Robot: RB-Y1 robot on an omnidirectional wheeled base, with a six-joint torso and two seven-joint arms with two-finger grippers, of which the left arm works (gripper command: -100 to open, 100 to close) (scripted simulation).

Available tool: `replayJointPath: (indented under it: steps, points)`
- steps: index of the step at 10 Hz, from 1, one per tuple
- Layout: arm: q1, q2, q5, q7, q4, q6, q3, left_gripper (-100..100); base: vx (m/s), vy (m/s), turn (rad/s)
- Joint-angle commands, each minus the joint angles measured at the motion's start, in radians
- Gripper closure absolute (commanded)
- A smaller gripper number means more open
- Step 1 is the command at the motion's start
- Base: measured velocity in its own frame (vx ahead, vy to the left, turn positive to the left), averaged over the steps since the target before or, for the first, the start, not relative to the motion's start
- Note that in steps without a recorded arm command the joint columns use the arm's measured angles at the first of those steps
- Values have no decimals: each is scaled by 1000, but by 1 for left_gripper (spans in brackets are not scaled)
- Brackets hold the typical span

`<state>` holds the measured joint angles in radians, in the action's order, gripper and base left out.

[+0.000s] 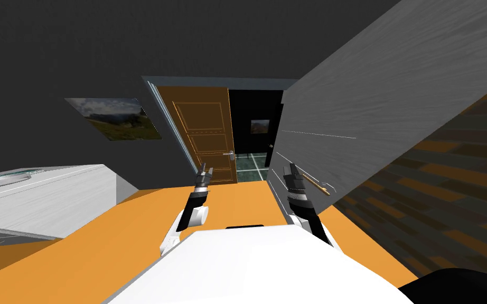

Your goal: Pull the door open

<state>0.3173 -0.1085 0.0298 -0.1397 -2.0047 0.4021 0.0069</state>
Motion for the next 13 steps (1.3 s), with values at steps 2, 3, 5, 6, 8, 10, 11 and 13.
replayJointPath:
  steps: [2,3,5,6,8,10,11,13]
  points:
    - [-23,-10,3,-2,64,-5,11,-100,93,-8,-47]
    - [-33,-13,4,-2,87,-8,16,-100,99,-10,-36]
    - [-54,-20,6,-3,136,-15,25,-100,106,-7,-46]
    - [-64,-24,7,-3,160,-18,29,-100,110,-19,-48]
    - [-84,-31,9,-3,209,-25,38,-100,102,-1,-39]
    - [-105,-38,12,-4,258,-31,47,-100,105,-6,-50]
    - [-115,-41,13,-4,283,-35,51,-100,86,-12,-40]
    - [-135,-48,15,-5,331,-41,60,-100,96,-4,-43]
